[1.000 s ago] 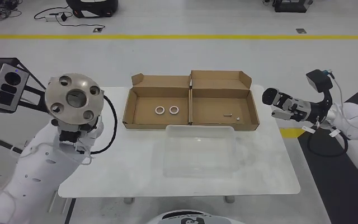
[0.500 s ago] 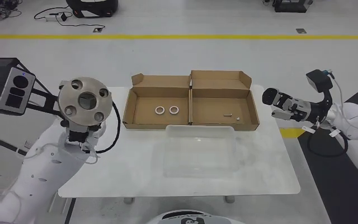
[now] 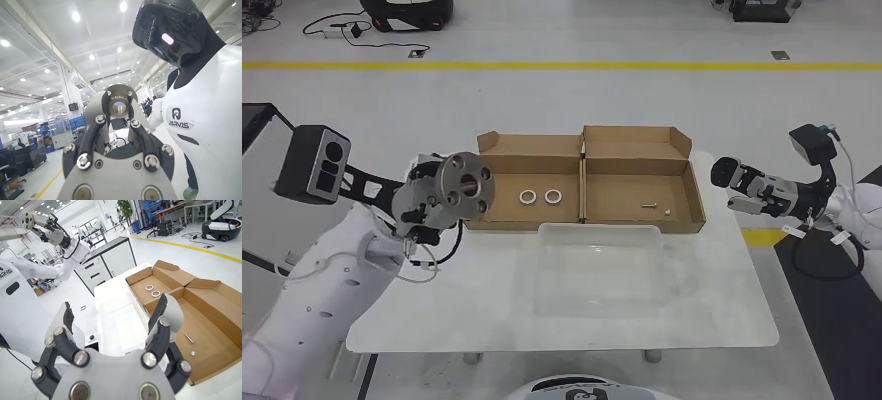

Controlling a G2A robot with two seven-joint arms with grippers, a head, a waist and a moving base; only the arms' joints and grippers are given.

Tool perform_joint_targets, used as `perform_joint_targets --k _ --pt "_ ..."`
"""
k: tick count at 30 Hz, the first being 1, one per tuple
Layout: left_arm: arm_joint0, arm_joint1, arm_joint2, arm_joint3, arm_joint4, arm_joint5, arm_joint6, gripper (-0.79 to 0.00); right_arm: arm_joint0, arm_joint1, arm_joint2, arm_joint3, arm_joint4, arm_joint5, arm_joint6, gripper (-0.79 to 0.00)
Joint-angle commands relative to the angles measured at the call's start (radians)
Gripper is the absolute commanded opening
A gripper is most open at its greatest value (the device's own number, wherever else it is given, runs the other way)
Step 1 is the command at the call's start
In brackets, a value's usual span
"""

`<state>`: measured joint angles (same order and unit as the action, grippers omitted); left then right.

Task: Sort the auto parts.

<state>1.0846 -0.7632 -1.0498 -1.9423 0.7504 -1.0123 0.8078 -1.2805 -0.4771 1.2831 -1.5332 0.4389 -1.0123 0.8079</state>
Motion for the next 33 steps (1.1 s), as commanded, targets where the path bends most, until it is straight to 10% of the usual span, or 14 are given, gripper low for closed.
perform_joint_targets --k 1,33 --pt "-0.002 0.004 -0.002 -0.005 -0.023 0.0 0.0 -0.785 0.0 0.0 0.0 0.0 0.0 0.0 0.0 0.0" --pt "0.019 -0.011 -0.067 -0.064 -0.216 0.0 0.0 -0.785 0.0 0.0 0.0 0.0 0.0 0.0 0.0 0.0"
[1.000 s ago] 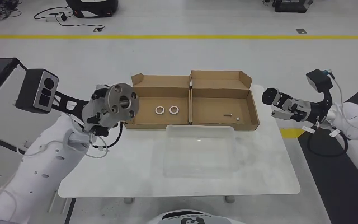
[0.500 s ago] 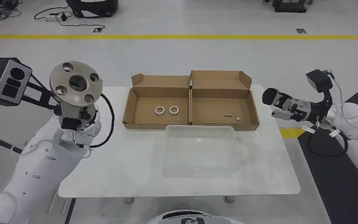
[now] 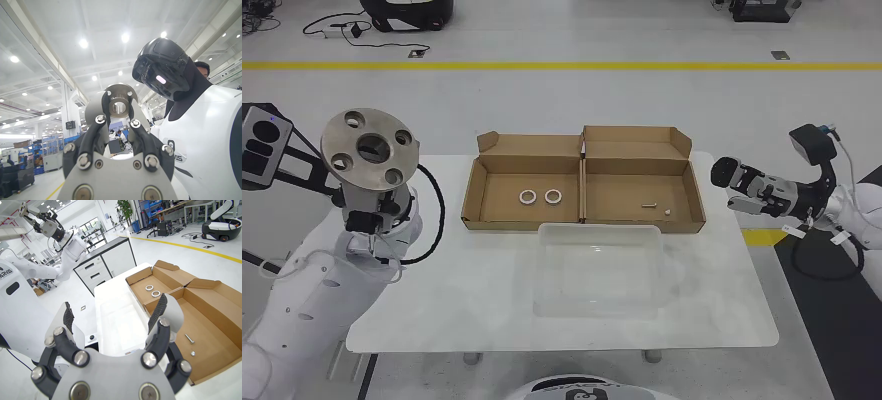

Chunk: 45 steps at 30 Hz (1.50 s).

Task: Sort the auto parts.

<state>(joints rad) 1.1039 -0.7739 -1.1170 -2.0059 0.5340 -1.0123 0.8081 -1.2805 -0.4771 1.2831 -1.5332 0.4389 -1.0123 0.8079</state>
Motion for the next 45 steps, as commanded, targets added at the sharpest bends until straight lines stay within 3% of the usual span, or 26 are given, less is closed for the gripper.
perform_joint_targets --k 1,17,26,31,38,45 --pt "0.0 0.0 0.0 0.0 0.0 0.0 0.0 -0.785 0.0 0.0 0.0 0.0 0.0 0.0 0.0 0.0" --pt "0.002 -0.001 -0.001 -0.004 -0.004 0.011 -0.009 -0.785 0.0 0.0 0.0 0.0 0.0 0.0 0.0 0.0" --pt "-0.029 -0.023 0.047 -0.022 -0.011 0.077 -0.279 -0.785 0.0 0.0 0.0 0.0 0.0 0.0 0.0 0.0" --pt "-0.047 -0.043 0.082 -0.013 -0.017 0.111 -0.35 -0.785 0.0 0.0 0.0 0.0 0.0 0.0 0.0 0.0" --pt "-0.158 -0.083 0.139 0.052 0.01 0.128 -0.432 -0.785 0.0 0.0 0.0 0.0 0.0 0.0 0.0 0.0" --pt "-0.313 -0.136 0.227 0.196 0.019 0.124 -0.516 -0.785 0.0 0.0 0.0 0.0 0.0 0.0 0.0 0.0"
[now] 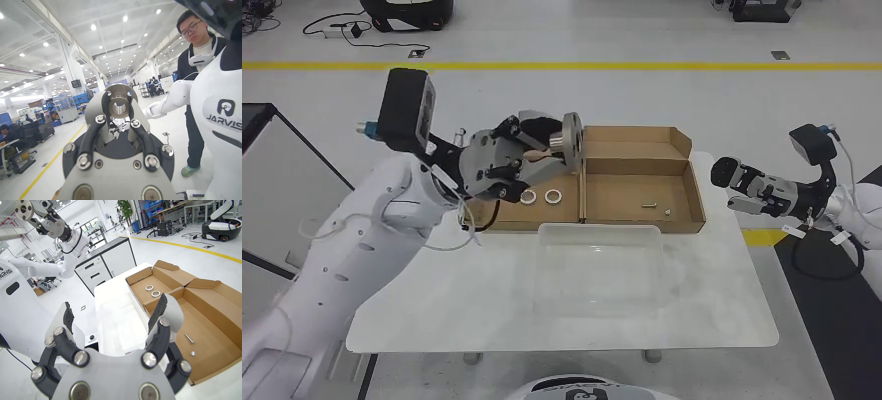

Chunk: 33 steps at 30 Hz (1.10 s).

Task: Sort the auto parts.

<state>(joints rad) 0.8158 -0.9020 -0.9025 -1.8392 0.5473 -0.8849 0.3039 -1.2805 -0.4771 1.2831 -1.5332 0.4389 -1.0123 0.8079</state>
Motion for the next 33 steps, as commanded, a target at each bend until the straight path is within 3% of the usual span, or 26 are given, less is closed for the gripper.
perform_joint_targets --k 1,8,22,33 --pt "-0.043 -0.015 0.022 0.054 0.011 -0.005 -0.023 -0.785 0.0 0.0 0.0 0.0 0.0 0.0 0.0 0.0" --pt "-0.123 -0.05 0.089 0.185 0.107 -0.059 -0.15 -0.785 0.0 0.0 0.0 0.0 0.0 0.0 0.0 0.0" --pt "-0.09 -0.079 0.146 0.243 0.257 -0.025 -0.327 -0.785 0.0 0.0 0.0 0.0 0.0 0.0 0.0 0.0" --pt "-0.204 -0.116 0.165 0.407 0.316 -0.007 -0.448 -0.785 0.0 0.0 0.0 0.0 0.0 0.0 0.0 0.0"
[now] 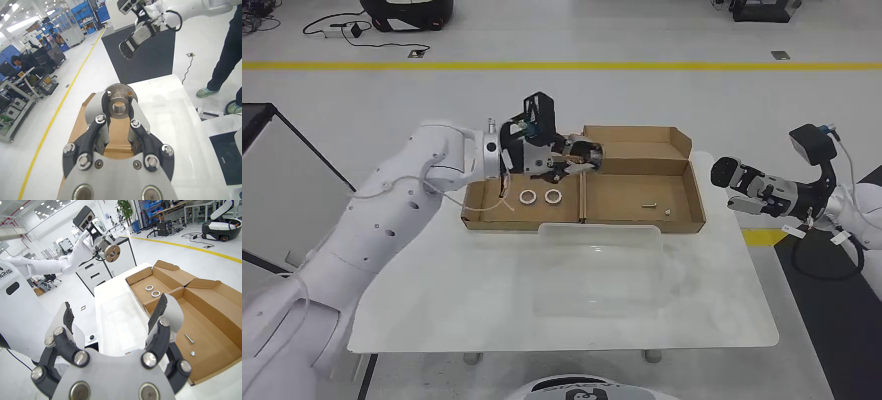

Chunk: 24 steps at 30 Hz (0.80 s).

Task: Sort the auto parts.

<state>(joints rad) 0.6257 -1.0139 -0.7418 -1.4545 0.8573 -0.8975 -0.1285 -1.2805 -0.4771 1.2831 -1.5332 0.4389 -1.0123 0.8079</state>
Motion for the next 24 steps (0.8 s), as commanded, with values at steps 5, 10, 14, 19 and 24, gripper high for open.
perform_joint_targets --k 5,10,14,19,24 --pt "-0.065 -0.023 0.025 0.114 0.035 0.015 -0.087 -0.785 0.0 0.0 0.0 0.0 0.0 0.0 0.0 0.0" --pt "-0.09 -0.035 0.046 0.189 0.067 0.01 -0.157 -0.785 0.0 0.0 0.0 0.0 0.0 0.0 0.0 0.0" --pt "-0.095 -0.039 0.056 0.247 0.085 0.005 -0.218 -0.785 0.0 0.0 0.0 0.0 0.0 0.0 0.0 0.0" --pt "-0.086 -0.037 0.06 0.311 0.11 -0.01 -0.279 -0.785 0.0 0.0 0.0 0.0 0.0 0.0 0.0 0.0" --pt "-0.074 -0.032 0.055 0.349 0.139 -0.012 -0.318 -0.785 0.0 0.0 0.0 0.0 0.0 0.0 0.0 0.0"
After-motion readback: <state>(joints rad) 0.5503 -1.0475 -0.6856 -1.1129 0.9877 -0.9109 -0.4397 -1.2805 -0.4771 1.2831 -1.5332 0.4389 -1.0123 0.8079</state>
